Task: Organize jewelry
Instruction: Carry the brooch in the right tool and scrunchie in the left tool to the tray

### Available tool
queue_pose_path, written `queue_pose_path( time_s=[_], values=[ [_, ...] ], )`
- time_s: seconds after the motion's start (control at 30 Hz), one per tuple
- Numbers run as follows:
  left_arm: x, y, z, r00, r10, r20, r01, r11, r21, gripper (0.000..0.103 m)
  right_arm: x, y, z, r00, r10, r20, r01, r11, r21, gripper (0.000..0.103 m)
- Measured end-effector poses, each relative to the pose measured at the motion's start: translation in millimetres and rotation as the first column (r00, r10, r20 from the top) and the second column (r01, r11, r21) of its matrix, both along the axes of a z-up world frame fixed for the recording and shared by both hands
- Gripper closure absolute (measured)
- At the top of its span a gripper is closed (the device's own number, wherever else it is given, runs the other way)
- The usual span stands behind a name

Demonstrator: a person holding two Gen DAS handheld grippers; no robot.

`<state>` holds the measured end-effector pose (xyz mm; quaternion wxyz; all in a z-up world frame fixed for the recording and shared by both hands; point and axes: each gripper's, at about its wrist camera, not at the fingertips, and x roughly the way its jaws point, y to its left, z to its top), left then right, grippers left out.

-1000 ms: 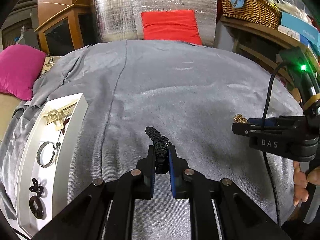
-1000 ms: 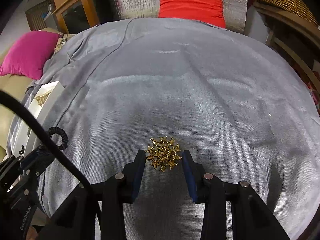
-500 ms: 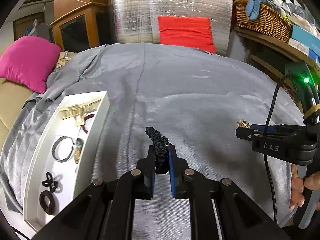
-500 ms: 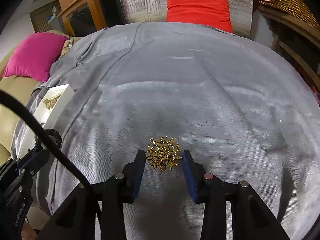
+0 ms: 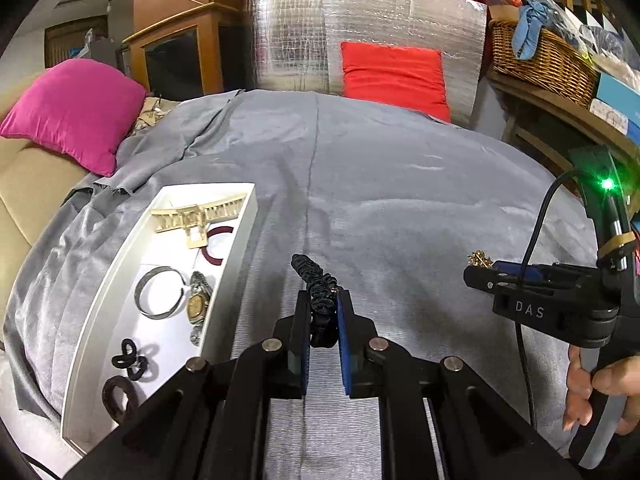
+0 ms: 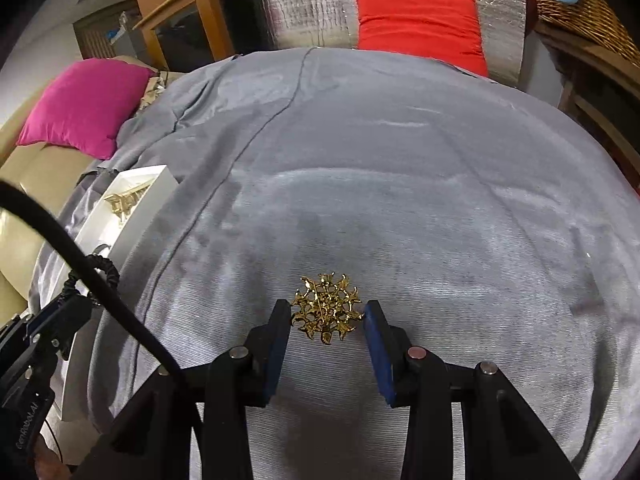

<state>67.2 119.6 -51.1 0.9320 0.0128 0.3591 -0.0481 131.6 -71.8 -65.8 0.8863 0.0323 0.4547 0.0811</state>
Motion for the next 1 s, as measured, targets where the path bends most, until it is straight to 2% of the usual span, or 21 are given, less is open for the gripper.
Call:
queue_pose_path(
  time_s=[0.47, 0.63, 0.83, 1.0],
  values=[
    [-9, 38, 9, 0.996, 0.076, 0.035, -0.075, 0.997, -0.03, 0.09, -2, 33, 4, 0.998, 0.056, 0.036, -0.057, 0.997, 0.042, 0.063],
    [-13, 55, 14, 0.992, 0.111, 0.056, -0.108, 0.993, -0.047, 0.09, -3, 46, 13, 0.993, 0.092, 0.074, -0.099, 0.99, 0.1, 0.063],
    [-19, 83, 17, 0.984, 0.169, 0.064, -0.165, 0.984, -0.064, 0.09, -4, 79, 29, 0.968, 0.193, 0.162, -0.216, 0.966, 0.14, 0.063],
    [-29, 113, 16, 0.976, 0.212, 0.052, -0.207, 0.975, -0.082, 0.09, -3, 113, 34, 0.939, 0.287, 0.188, -0.314, 0.939, 0.137, 0.063]
  ],
)
